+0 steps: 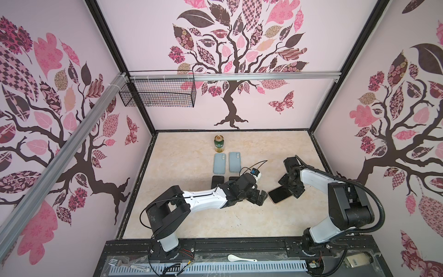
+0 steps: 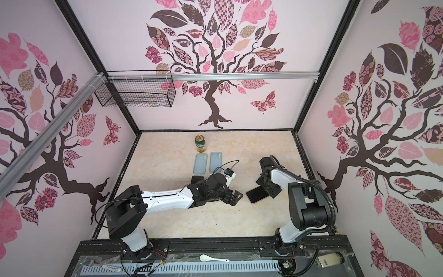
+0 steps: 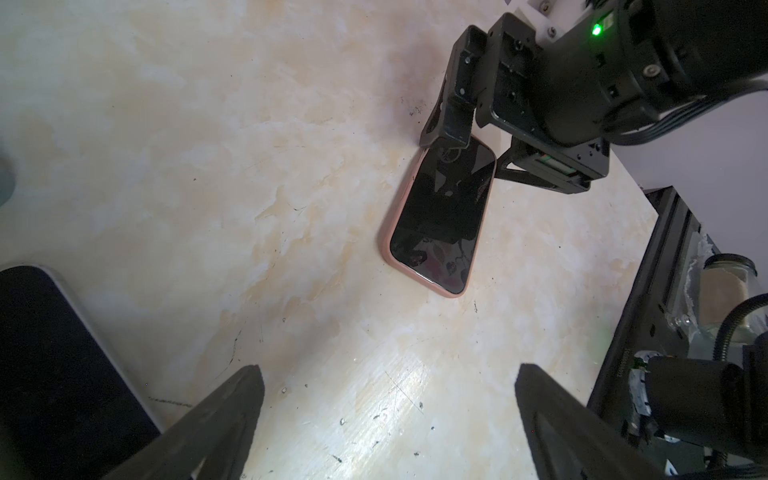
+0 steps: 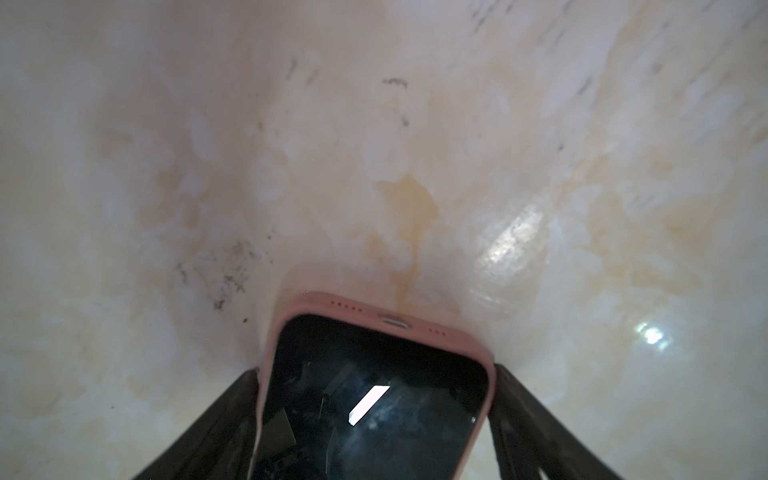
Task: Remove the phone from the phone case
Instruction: 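Grasp the pink-cased phone's end with the right gripper and tilt it up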
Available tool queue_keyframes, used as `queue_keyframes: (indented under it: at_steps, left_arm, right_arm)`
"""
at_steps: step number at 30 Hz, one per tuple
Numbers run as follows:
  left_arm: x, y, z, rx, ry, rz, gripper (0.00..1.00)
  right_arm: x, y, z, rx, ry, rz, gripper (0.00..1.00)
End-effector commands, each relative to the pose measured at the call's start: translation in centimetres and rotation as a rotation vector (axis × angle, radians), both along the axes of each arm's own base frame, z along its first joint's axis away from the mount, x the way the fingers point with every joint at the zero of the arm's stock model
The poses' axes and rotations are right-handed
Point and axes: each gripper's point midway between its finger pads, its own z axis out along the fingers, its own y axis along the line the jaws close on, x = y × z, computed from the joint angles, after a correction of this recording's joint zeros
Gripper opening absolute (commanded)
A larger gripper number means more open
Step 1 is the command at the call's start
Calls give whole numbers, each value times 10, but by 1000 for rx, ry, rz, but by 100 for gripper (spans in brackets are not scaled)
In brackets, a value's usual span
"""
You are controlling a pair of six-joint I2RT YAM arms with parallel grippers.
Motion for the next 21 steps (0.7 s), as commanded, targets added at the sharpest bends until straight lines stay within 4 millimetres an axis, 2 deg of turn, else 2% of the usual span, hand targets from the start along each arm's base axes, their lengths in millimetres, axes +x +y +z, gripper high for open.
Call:
queue_keyframes:
  at_steps: [1, 7, 12, 17, 21]
  left_arm:
    - [8, -2, 18, -35, -16, 26, 98]
    - [12, 7, 19, -53, 16, 59, 98]
    - [18, 13, 19, -82, 65, 91, 98]
    - [16, 0, 13, -103, 130, 40, 98]
    - [16, -12, 2, -95, 178, 15, 98]
  right_arm:
    - [-7, 6, -14, 43, 36, 3, 79]
    - [-1, 13, -3, 81, -5, 18, 70]
    - [14, 27, 22, 154, -124, 90, 59]
    - [29, 43, 51, 212, -306, 214, 54]
    - [29, 48, 63, 223, -386, 272, 53]
